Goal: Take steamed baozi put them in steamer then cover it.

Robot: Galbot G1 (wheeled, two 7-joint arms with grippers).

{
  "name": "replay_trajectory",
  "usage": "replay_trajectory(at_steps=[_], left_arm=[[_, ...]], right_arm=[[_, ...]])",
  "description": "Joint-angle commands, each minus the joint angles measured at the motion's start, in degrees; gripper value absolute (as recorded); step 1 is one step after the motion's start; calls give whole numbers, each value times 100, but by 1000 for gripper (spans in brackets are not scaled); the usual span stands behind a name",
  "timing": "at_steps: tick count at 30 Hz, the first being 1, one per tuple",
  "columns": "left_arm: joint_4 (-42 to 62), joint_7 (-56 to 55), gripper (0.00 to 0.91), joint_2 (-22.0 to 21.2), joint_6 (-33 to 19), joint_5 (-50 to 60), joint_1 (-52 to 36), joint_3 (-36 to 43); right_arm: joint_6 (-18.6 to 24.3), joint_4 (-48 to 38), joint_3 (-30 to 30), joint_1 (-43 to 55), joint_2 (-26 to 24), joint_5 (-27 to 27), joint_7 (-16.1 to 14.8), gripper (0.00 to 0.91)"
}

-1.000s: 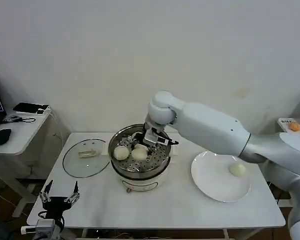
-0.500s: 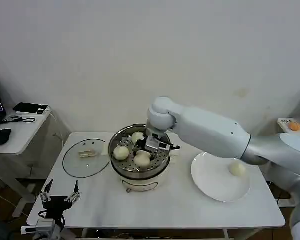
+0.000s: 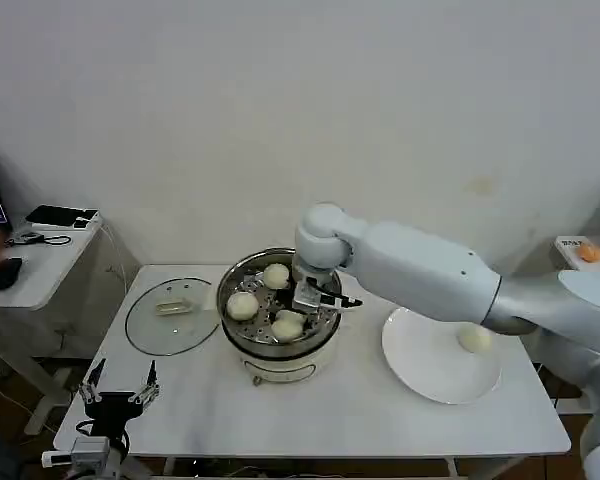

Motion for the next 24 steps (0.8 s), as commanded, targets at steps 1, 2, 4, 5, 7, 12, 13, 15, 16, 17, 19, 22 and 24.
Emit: replay_trajectory(at_steps=[1,2,4,5,7,12,13,15,16,17,19,22,24], left_arm=[[36,-4,907,-6,2,-2,-13,-9],[33,-2,907,-3,1,-2,-7,-5],[29,1,907,-1,2,-2,-9,-4],[30,1,907,-4,3,-3,-15,-10],[30,2,907,-4,7,-4,-18,-15],[47,4,907,3,6,-5,-27,-20],[44,4,907,4,6,-5,-27,-19],[36,9,907,4,6,-6,-27,-20],[35,9,907,6,7,-5,-25,-23],[33,11,907,7,7,-9,-24,-30],[47,9,907,15,7,-13,-26,-36],[88,5,907,5,9,-10,-56,-23],[84,9,907,-7,11,-8,-66,13]], right_arm=[[6,10,-41,-19,-2,-1,-23,695],[8,-1,-41,-22,8,-6,-19,695],[13,-34,-34,-30,34,-10,-19,695],[14,-40,-33,-35,45,-5,-18,695],[13,-41,-33,-41,54,-12,-17,907],[-26,12,-38,-47,38,22,121,907],[-24,5,-33,-44,41,-6,129,907],[-22,-21,-21,-38,42,-24,136,907],[-19,-46,-2,-29,35,-17,165,907],[-23,-48,15,-11,7,-13,183,907],[-28,-32,93,40,-82,-4,206,907],[-86,15,292,127,-310,73,314,907],[-125,70,444,173,-497,118,383,907]])
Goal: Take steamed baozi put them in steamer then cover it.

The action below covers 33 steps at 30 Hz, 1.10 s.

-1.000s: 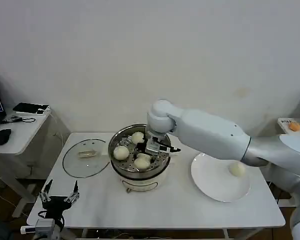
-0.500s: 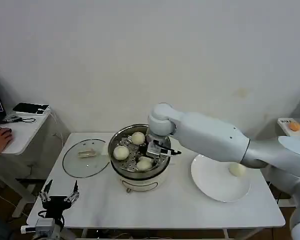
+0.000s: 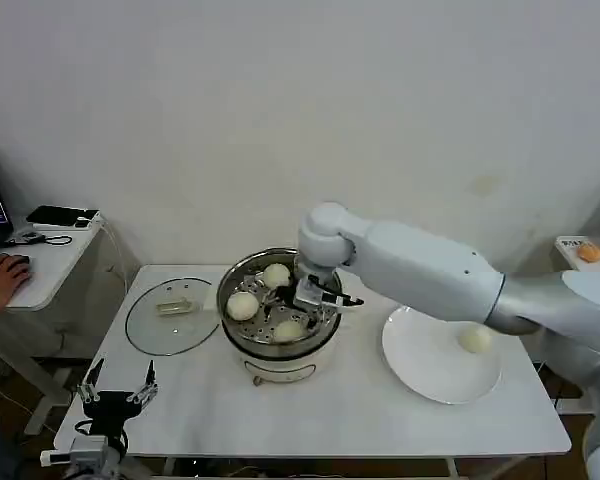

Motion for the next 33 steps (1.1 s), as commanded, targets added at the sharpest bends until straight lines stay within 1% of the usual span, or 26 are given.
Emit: replay_trajectory(at_steps=[1,5,7,8,9,12,13,14,15,16,17,18,23,25,26,28,33], left_arm=[[42,6,907,-19,7,7,-40,68],[50,20,907,-9,19,10,-81,113],[46,24,907,15,23,6,-85,127],[45,29,907,37,23,1,-82,132],[45,29,907,67,22,-9,-78,139],[67,28,907,146,23,-56,-86,159],[70,30,907,164,26,-64,-92,168],[73,31,907,188,29,-79,-101,183],[80,39,907,225,35,-99,-112,206],[83,46,907,246,40,-104,-121,217],[89,50,907,276,44,-108,-132,244],[97,55,907,304,47,-114,-141,268],[120,73,907,442,70,-173,-204,347],[113,76,907,477,90,-212,-227,349],[110,82,907,503,109,-248,-245,349],[113,84,907,527,126,-272,-266,359],[160,84,907,521,133,-268,-287,477]], right_arm=[[-130,108,465,155,-576,117,187,907],[-324,92,969,196,-1012,218,188,907],[-516,-68,1251,205,-1275,398,194,907],[-674,-151,1333,215,-1392,563,195,907],[-738,-217,1370,224,-1490,647,203,907],[-1382,-491,1462,218,-1890,1096,310,907],[-1512,-504,1462,202,-1982,1175,323,907],[-1835,-505,1461,159,-2123,1303,293,907],[-2448,-476,1476,101,-2261,1435,241,907],[-2778,-458,1498,45,-2346,1476,221,907],[-2967,-458,1526,-20,-2403,1525,205,907],[-3425,-481,1617,-124,-2557,1514,154,907],[-4234,-698,1997,-695,-3005,1228,73,907],[-4329,-692,2094,-848,-3123,1158,71,907],[-4336,-644,2196,-1103,-3274,1116,68,907],[-4380,-586,2418,-1502,-3387,1068,36,907],[-4291,-921,2733,-2080,-3364,639,80,907]])
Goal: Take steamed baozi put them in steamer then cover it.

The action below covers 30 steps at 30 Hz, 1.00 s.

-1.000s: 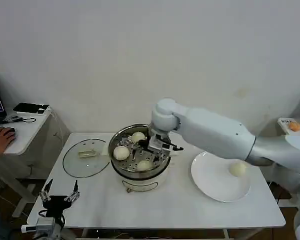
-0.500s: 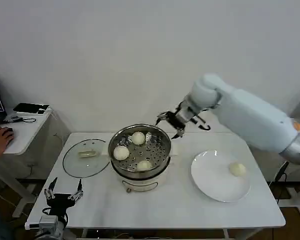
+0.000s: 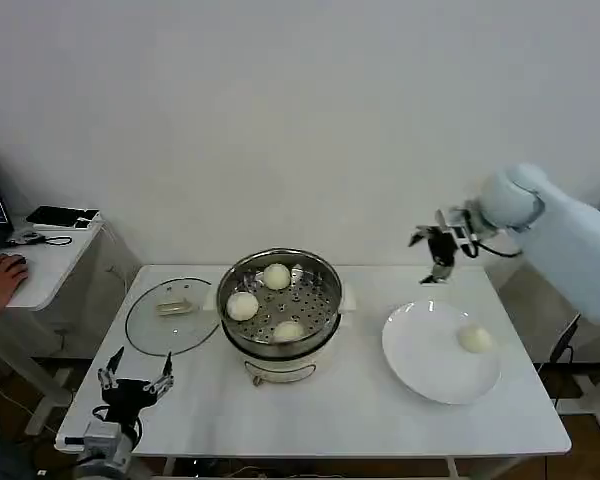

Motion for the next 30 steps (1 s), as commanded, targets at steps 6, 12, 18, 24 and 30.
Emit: replay_trajectory(at_steps=[6,12,18,24,30], left_arm=[[146,19,907,131,26,-11,-13,175],[206,26,907,210,32,-38,27,141],[253,26,907,233,32,-36,58,127],[283,22,907,214,28,-23,68,140],[304,5,907,232,13,-22,125,88]], right_arm=[[-800,-724,884,-1486,-381,-646,59,907],[-573,-1264,1013,-1705,-39,-1159,28,907],[-446,-1520,1126,-1902,124,-1584,42,907],[-245,-1718,1209,-2003,344,-1956,177,907],[191,-1870,1264,-2033,528,-2267,224,907]])
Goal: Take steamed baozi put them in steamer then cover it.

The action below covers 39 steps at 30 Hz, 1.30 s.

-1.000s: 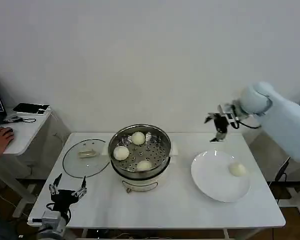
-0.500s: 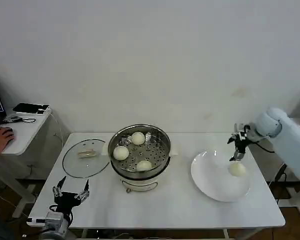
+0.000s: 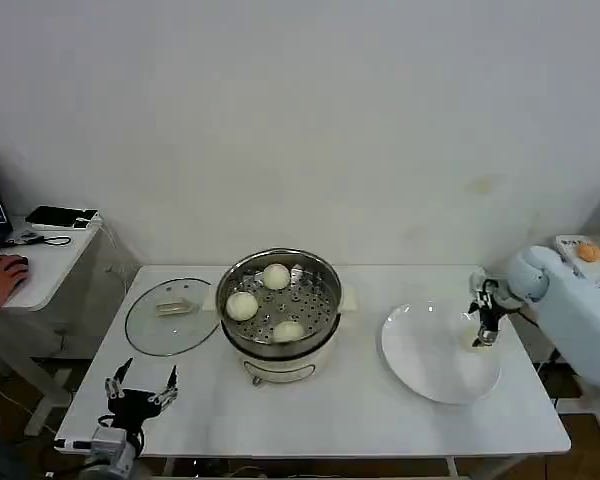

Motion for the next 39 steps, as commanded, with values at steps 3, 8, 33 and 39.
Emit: replay_trajectory(at_steps=[3,8,33,39], left_arm=[[16,-19,907,-6,-13,2,50,-42],[29,-25,907,-41,-15,10,57,-40],[156,-27,907,-59,-20,20,-6,-64],[176,-25,907,-64,-19,20,-24,-51]], right_arm=[[468,-409,104,-216,315,-784,101,907],[503,-445,78,-198,336,-847,168,907],[608,-679,-23,-103,461,-993,277,846],[626,-671,-23,-89,447,-992,245,766]])
